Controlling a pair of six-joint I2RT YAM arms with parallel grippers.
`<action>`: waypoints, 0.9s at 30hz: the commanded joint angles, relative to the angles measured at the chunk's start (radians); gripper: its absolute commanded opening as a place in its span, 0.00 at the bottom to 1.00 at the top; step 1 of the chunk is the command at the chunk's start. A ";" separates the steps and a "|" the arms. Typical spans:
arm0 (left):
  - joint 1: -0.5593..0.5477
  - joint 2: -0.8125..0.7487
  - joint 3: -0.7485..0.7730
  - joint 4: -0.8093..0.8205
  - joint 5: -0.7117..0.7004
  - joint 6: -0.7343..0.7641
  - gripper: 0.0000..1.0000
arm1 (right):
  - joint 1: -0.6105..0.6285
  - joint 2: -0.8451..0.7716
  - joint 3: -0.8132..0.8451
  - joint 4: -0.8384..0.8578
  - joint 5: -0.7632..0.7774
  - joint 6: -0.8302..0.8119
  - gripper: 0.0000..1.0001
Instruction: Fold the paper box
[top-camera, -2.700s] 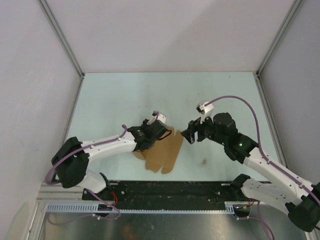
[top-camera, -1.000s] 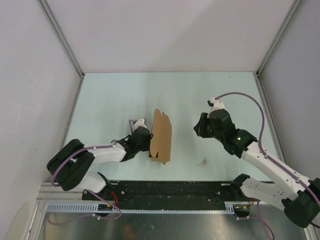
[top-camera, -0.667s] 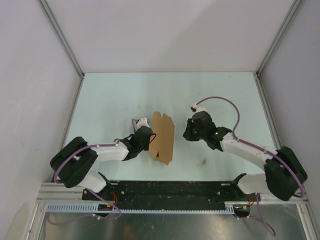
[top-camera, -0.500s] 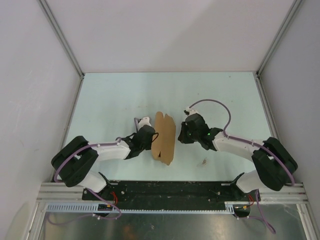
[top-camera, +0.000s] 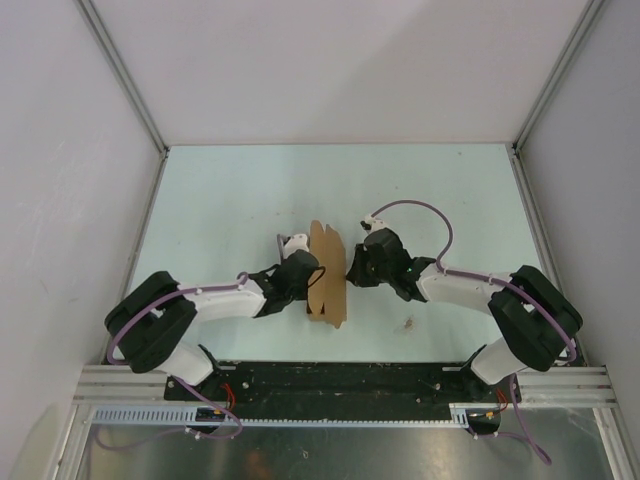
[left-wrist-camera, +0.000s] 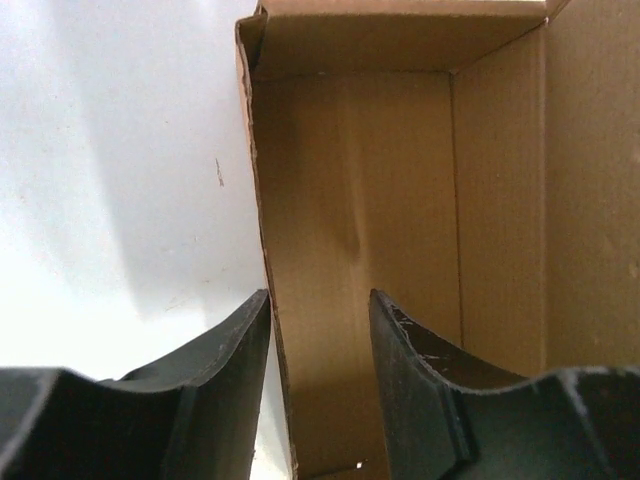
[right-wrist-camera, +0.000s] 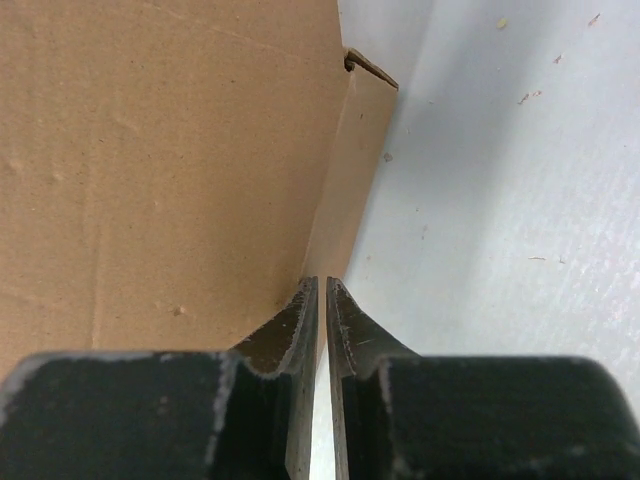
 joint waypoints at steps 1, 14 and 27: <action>-0.023 0.008 0.051 0.002 -0.014 -0.001 0.49 | 0.010 0.005 0.002 0.064 -0.021 0.014 0.12; -0.060 0.026 0.072 -0.006 0.005 -0.022 0.59 | 0.020 0.010 0.002 0.065 -0.036 0.020 0.13; -0.060 -0.139 0.034 -0.134 -0.081 0.011 0.74 | -0.051 -0.154 0.002 -0.108 0.036 -0.047 0.25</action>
